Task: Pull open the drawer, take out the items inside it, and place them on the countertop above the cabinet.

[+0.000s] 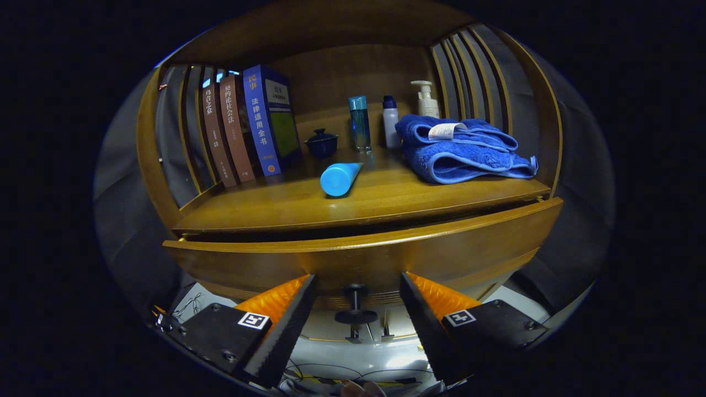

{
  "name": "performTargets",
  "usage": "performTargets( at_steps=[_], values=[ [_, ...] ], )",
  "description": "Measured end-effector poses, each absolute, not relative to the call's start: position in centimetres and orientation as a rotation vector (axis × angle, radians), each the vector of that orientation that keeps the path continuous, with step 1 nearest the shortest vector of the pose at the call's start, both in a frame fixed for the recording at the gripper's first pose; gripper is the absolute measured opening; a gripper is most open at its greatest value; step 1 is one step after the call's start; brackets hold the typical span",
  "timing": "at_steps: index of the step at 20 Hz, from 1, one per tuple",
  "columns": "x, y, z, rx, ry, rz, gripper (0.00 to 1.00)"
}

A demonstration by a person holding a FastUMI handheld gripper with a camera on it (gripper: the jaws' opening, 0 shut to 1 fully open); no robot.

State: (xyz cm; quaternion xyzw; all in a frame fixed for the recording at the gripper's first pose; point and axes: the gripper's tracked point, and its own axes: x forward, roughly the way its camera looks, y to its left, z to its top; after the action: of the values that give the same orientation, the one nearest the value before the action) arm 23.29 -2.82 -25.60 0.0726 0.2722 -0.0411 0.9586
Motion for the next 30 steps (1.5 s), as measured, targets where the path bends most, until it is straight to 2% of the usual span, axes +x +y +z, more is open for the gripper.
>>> performTargets(
  at_steps=[21, 30],
  values=[
    [24.5, -2.9, -25.8, 0.133, 0.566, -0.096, 0.99],
    [23.7, -2.9, -16.0, 0.107, 0.381, -0.081, 1.00]
  ],
)
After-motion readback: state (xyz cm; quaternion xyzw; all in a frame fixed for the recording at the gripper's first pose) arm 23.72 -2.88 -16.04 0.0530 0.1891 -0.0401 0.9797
